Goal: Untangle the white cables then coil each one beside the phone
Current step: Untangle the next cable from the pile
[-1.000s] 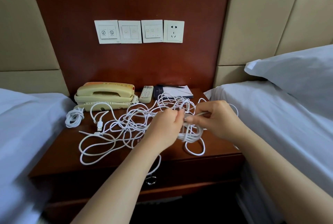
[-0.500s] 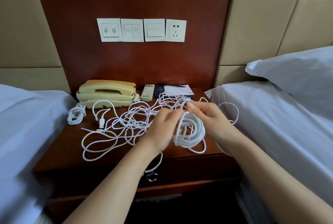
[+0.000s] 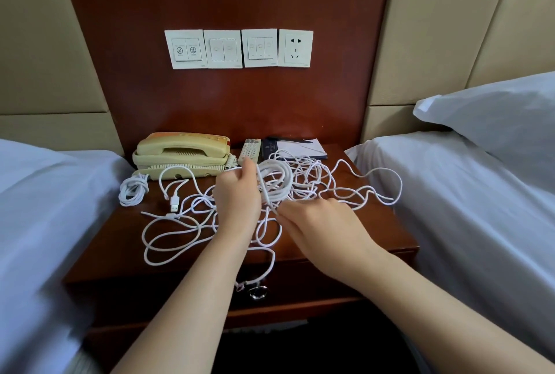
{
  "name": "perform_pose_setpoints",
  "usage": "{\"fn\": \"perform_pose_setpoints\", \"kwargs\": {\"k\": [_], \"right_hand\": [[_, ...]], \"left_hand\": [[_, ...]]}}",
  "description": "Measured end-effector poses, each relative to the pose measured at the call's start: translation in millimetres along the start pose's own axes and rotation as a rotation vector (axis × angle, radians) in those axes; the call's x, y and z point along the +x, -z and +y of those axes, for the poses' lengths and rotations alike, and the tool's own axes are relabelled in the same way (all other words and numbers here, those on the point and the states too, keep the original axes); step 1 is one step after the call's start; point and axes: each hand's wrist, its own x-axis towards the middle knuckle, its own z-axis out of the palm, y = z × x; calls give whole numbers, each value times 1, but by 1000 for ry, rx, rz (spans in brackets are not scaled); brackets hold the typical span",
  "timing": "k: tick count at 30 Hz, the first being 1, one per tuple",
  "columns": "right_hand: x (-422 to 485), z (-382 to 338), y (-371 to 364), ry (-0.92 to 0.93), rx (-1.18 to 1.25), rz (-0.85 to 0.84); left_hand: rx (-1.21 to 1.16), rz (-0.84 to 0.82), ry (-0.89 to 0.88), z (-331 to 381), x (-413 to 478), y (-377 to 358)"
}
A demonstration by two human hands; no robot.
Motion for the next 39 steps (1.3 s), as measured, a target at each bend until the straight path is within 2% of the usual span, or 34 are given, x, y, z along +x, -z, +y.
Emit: {"fn": "perform_pose_setpoints", "kwargs": {"k": [4,10,15,18,21,26,31,34,39], "right_hand": [[3,2,2,35,-219,80],[5,11,13,29,-159,238],[4,32,18,-5,-20,160],[5,43,24,-61,235,26],[4,48,25,-57,379,-48],[2,47,24,-101,586,-118],[3,45,22,-146,959,-67],[5,40,23,-184,1087,-22],[4,20,32,-142,1064,204]], "left_hand": [[45,-13,-32,2,-3,-2],[200,-67,-159,0,-5,-8],[360,-240,-324,-3,-10,-11],[417,-371,-323,-1,-12,-13],[413,-548,-297,-3,-9,-12],[346,-824,-181,0,-11,-11],[234,-931,-136,6,-11,-5],[29,-976,4,9,-16,2],[-508,-1093,354,15,-25,8]]}}
